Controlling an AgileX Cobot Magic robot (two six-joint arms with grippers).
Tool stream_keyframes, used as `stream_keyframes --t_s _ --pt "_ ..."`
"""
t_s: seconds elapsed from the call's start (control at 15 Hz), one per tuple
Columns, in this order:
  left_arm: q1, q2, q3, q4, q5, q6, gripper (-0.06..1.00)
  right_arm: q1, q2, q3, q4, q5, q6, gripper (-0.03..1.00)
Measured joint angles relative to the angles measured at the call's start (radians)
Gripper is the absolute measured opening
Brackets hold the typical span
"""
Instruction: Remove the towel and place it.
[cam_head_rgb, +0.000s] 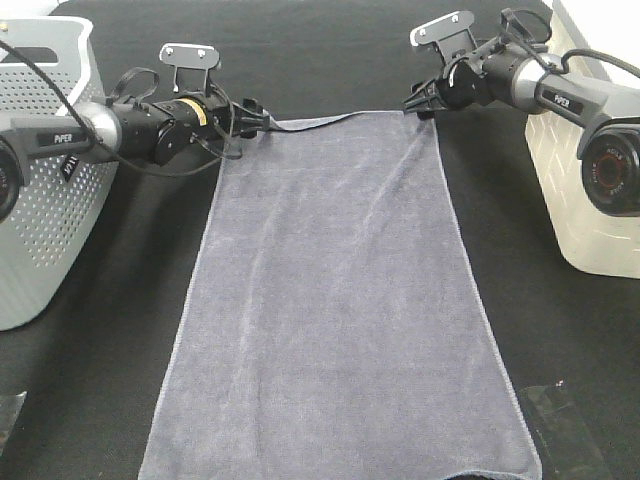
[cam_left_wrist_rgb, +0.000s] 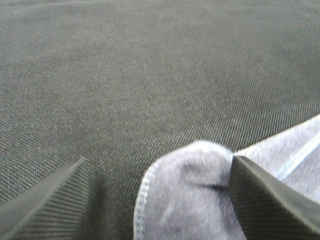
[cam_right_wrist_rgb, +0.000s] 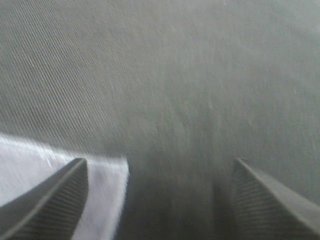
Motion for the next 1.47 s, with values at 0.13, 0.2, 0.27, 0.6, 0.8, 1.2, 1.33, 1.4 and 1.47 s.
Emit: stream_keyframes --t_s 0.13,0.2,0.27,0.6,0.8,1.2,1.33,1.4,1.47 --pt "0.001 -0.018 0.000 -0.030 0.000 -0.002 0.72 0.000 -0.002 0.000 -0.019 0.056 0.013 0.76" --pt "0.001 -0.028 -0.002 -0.056 0.000 -0.002 0.70 0.000 -0.012 0.000 -0.021 0.104 0.017 0.76" --pt "0.001 -0.035 -0.003 -0.092 0.000 -0.002 0.68 0.000 -0.017 0.000 -0.021 0.136 0.017 0.76" --pt "0.001 -0.128 -0.003 -0.267 0.067 -0.001 0.64 0.000 -0.119 0.000 0.112 0.276 0.017 0.76" --pt "-0.006 -0.249 -0.003 -0.221 0.133 0.001 0.64 0.000 -0.214 0.000 0.227 0.368 -0.013 0.76" --pt "-0.057 -0.493 -0.003 -0.106 0.636 0.142 0.64 0.000 -0.407 0.000 0.513 0.639 -0.201 0.76" --pt "-0.061 -0.596 -0.003 -0.111 0.867 0.205 0.64 0.000 -0.472 0.000 0.541 0.782 -0.211 0.76" --pt "-0.060 -0.648 -0.003 -0.107 0.986 0.218 0.64 0.000 -0.496 0.000 0.541 0.843 -0.211 0.76" --pt "-0.059 -0.694 -0.003 -0.095 1.083 0.226 0.64 0.000 -0.522 0.000 0.541 0.880 -0.211 0.76"
